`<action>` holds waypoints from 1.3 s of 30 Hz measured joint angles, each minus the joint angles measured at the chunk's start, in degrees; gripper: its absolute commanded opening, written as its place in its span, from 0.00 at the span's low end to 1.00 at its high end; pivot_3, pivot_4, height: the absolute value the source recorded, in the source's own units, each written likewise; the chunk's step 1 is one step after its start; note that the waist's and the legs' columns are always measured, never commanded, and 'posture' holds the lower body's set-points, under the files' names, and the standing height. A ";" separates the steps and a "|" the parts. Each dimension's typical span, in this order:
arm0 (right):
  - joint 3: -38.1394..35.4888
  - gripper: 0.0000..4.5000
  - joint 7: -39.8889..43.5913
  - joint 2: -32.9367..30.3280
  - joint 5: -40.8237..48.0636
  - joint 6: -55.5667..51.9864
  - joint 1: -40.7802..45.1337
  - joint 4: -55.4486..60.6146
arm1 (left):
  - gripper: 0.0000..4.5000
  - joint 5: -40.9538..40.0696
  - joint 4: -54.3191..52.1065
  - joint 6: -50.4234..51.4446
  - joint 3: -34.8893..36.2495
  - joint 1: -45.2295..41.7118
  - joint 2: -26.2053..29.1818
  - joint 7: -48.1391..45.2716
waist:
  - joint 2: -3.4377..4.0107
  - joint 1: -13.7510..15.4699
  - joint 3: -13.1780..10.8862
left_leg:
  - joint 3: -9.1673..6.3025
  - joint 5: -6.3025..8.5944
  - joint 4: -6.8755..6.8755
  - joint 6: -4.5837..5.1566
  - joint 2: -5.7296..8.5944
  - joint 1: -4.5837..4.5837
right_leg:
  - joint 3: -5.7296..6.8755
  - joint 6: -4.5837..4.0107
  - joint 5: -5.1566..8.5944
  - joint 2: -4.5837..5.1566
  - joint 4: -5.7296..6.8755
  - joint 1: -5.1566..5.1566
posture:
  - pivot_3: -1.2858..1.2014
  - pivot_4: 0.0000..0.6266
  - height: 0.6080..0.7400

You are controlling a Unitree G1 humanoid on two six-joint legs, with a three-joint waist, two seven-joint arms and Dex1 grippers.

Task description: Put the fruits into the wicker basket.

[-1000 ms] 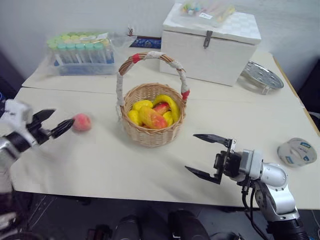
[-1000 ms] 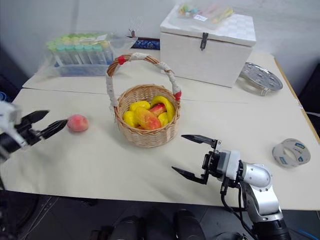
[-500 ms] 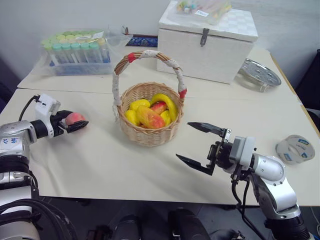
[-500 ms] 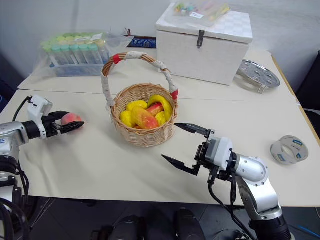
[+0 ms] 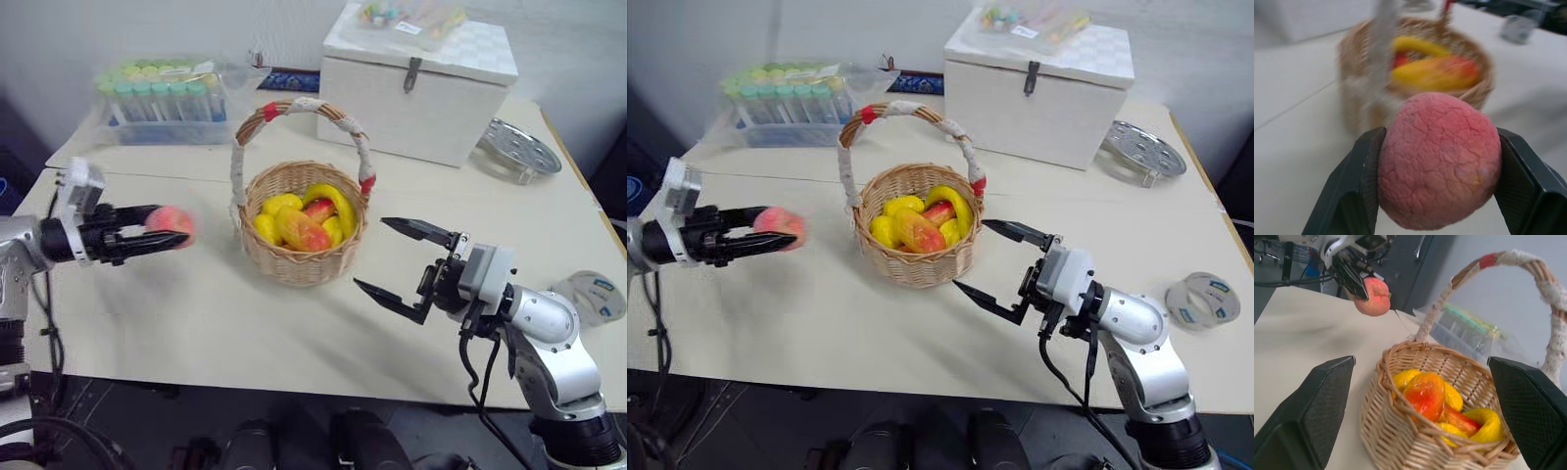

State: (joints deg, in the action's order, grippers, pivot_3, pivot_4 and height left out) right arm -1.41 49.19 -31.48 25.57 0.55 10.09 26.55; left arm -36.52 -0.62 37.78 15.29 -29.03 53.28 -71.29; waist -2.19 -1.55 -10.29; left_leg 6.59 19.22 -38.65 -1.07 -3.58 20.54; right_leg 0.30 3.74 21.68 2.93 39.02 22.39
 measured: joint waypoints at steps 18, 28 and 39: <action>-1.21 1.00 0.48 -0.68 0.41 -0.69 -0.23 -0.86 | 0.94 8.76 -18.84 1.97 -12.97 -0.68 -26.28 39.80 | 0.06 -0.05 -0.04 | 0.05 0.01 -0.18 -0.05 -0.06 -0.03 | -0.47 0.06 -0.03 -0.39 0.03 0.10 | 0.52 0.24 1.00; -5.43 1.00 4.24 -6.36 1.72 -2.00 1.76 -8.13 | 0.99 8.49 -19.08 -3.82 -10.66 3.06 -17.68 30.32 | 0.24 -0.28 -0.15 | 0.14 0.01 -0.15 -0.05 -0.07 -0.09 | -0.52 0.05 -0.03 -0.39 0.01 0.09 | 0.52 0.24 1.00; -2.05 1.00 18.20 -4.99 4.64 -9.42 30.09 -41.30 | 0.99 -6.75 -18.60 -2.83 8.69 18.19 -6.79 14.25 | 0.58 -1.20 -0.38 | 0.18 0.01 -0.09 -0.05 -0.11 -0.15 | -0.55 0.04 -0.03 -0.40 -0.01 0.10 | 0.52 0.24 1.00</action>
State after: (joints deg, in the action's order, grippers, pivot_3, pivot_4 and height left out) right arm -3.46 67.39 -36.48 30.21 -8.87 40.17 -14.74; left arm -43.27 -19.21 34.95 23.97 -10.83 46.50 -57.04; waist -1.62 -2.75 -10.67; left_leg 6.77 19.23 -38.74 -1.12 -3.70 20.40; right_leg -0.25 3.78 21.65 2.53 39.00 22.49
